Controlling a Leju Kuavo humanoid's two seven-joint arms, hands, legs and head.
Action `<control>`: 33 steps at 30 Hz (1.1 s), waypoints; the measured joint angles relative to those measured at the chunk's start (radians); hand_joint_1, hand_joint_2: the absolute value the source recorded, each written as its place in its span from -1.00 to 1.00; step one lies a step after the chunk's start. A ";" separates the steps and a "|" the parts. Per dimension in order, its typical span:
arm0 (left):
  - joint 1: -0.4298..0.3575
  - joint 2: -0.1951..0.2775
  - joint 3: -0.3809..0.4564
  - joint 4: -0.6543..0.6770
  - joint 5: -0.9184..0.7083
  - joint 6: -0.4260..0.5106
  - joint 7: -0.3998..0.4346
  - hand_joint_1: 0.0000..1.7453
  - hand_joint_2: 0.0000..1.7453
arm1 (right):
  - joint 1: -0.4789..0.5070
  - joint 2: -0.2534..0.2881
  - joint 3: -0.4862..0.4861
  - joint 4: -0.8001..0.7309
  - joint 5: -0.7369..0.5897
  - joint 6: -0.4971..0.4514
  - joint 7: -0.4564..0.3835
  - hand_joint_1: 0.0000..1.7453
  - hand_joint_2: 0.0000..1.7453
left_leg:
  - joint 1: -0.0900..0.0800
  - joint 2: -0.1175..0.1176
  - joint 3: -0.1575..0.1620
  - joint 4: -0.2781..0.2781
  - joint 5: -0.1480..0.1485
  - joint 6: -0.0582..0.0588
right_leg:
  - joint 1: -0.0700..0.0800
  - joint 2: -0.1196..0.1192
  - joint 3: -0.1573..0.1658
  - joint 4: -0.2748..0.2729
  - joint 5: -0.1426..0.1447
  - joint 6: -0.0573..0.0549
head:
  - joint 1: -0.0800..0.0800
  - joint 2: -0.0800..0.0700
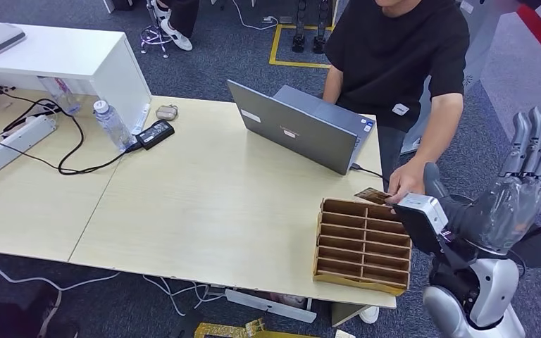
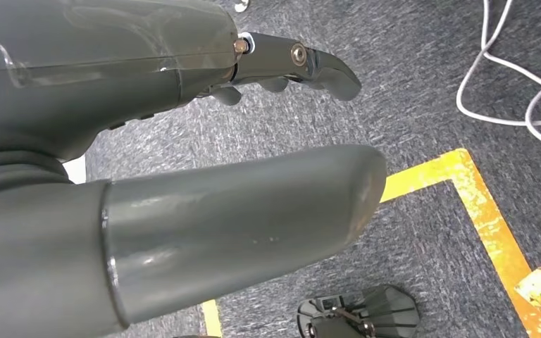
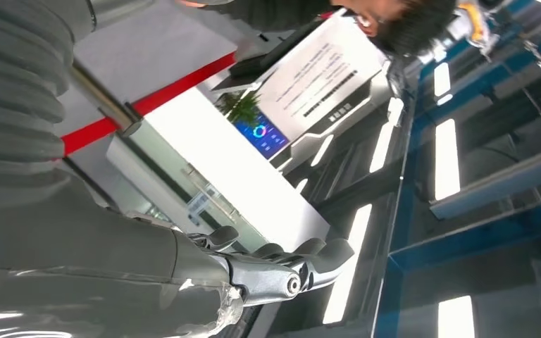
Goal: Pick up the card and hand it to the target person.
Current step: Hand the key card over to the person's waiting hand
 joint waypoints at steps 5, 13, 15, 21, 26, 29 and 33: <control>0.015 0.002 0.001 0.005 0.014 0.010 -0.010 -1.00 -1.00 | 0.096 0.079 -0.064 -0.087 -0.064 0.000 -0.136 -1.00 1.00 | 0.000 0.000 0.000 0.000 0.000 0.000 | 0.000 0.000 0.000 0.000 0.000 0.000 | 0.000 0.000; 0.023 0.003 0.008 0.005 0.037 0.024 -0.019 -1.00 -1.00 | 0.185 0.153 -0.103 -0.115 -0.130 0.001 -0.196 -1.00 1.00 | 0.000 0.000 0.000 0.000 0.000 0.000 | 0.000 0.000 0.000 0.000 0.000 0.000 | 0.000 0.000; 0.025 0.003 0.010 0.005 0.046 0.028 -0.020 -1.00 -1.00 | 0.208 0.158 -0.100 -0.114 -0.141 0.001 -0.177 -1.00 1.00 | 0.000 0.000 0.000 0.000 0.000 0.000 | 0.000 0.000 0.000 0.000 0.000 0.000 | 0.000 0.000; 0.026 0.004 0.023 0.005 0.066 0.031 -0.011 -1.00 -1.00 | 0.268 0.174 -0.061 -0.067 -0.293 0.002 -0.187 -1.00 1.00 | 0.000 0.000 0.000 -0.001 0.000 0.000 | 0.000 0.000 0.000 0.000 0.000 0.000 | 0.000 0.000; 0.026 0.004 0.033 0.005 0.080 0.036 -0.010 -1.00 -1.00 | 0.298 0.194 -0.022 0.004 -0.422 0.002 -0.214 -1.00 1.00 | 0.000 0.000 0.000 -0.001 0.000 0.000 | 0.000 0.000 0.000 0.000 0.000 0.000 | 0.000 0.000; 0.027 0.004 0.036 0.005 0.090 0.040 -0.013 -1.00 -1.00 | 0.315 0.201 0.007 0.058 -0.562 0.002 -0.252 -1.00 1.00 | 0.000 0.000 0.000 -0.001 0.000 0.000 | 0.000 0.000 0.000 0.000 -0.001 0.000 | 0.000 0.000; 0.028 0.005 0.043 0.005 0.095 0.042 -0.010 -1.00 -1.00 | 0.342 0.211 0.037 0.134 -0.675 0.002 -0.316 -1.00 1.00 | 0.000 0.000 -0.001 -0.001 0.000 0.000 | 0.000 0.000 0.000 0.000 -0.001 0.000 | 0.000 0.000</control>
